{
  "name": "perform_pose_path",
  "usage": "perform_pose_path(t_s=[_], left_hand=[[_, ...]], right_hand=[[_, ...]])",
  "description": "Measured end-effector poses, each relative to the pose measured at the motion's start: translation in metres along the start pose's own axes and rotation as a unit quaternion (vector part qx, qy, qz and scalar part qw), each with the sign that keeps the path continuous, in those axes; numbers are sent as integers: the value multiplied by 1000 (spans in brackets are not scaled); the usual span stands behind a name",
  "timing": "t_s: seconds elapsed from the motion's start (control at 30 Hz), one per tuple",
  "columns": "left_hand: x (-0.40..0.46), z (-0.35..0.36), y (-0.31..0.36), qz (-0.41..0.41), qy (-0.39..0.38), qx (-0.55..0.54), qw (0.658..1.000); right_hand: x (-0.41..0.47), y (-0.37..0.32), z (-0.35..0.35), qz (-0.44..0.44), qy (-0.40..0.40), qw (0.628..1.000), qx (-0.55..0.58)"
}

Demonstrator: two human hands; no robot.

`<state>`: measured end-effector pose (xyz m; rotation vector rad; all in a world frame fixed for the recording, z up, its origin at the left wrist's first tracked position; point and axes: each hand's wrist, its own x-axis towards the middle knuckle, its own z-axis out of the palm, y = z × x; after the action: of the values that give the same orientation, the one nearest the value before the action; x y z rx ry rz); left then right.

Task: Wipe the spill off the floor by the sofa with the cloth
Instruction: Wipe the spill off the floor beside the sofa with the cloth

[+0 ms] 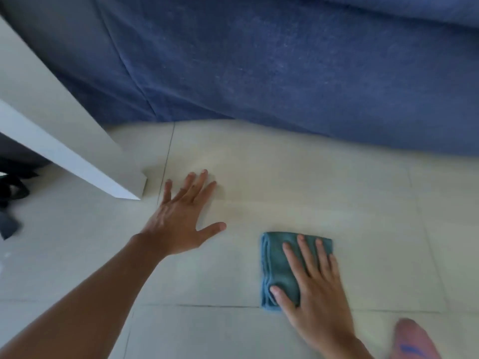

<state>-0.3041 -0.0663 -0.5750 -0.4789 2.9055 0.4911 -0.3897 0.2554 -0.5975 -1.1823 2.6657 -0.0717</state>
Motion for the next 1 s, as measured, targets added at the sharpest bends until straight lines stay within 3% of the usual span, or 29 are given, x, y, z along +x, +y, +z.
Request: perform_pose_path(t_s=[0.1,0.2,0.23,0.3,0.37,0.4,0.5,0.6,0.67,0.7,0.77,0.83,0.9,1.0], left_hand=[[21,6,19,16,-8,5,1000],[37,20,45,50,-30,31,998],[41,23,52,52,-39,43,997],[51,24,58,39,-39,43,998],[56,20,60,24,-37,15,999],[56,18,60,24,-39,9,999],[54,23,60,24,-39,7,999],[56,26,58,26,-34,6,999],[56,25,56,30,-36,9,999],[56,25,56,30,-28,3,999],[58,22,55,35,-20,-19,999],[60,19,54,34,-18,-27,999],[60,19,54,36,-18,-20,999],[60,19,54,37,-5,-20,999]], right_hand=[[15,70,-18,207,24,978,-12],[85,50,-32,361,41,930,51],[94,31,-28,355,40,933,47],[71,2,-11,227,48,972,41],[11,14,-1,101,23,994,30],[-11,34,-3,91,12,996,22],[9,101,-17,267,44,963,-12],[113,105,-45,410,41,909,69],[158,72,-45,381,23,921,71],[165,50,-39,326,23,943,62],[137,11,-23,186,34,980,57],[75,9,-7,99,50,993,48],[18,45,0,159,51,986,28],[13,93,-16,345,33,938,28]])
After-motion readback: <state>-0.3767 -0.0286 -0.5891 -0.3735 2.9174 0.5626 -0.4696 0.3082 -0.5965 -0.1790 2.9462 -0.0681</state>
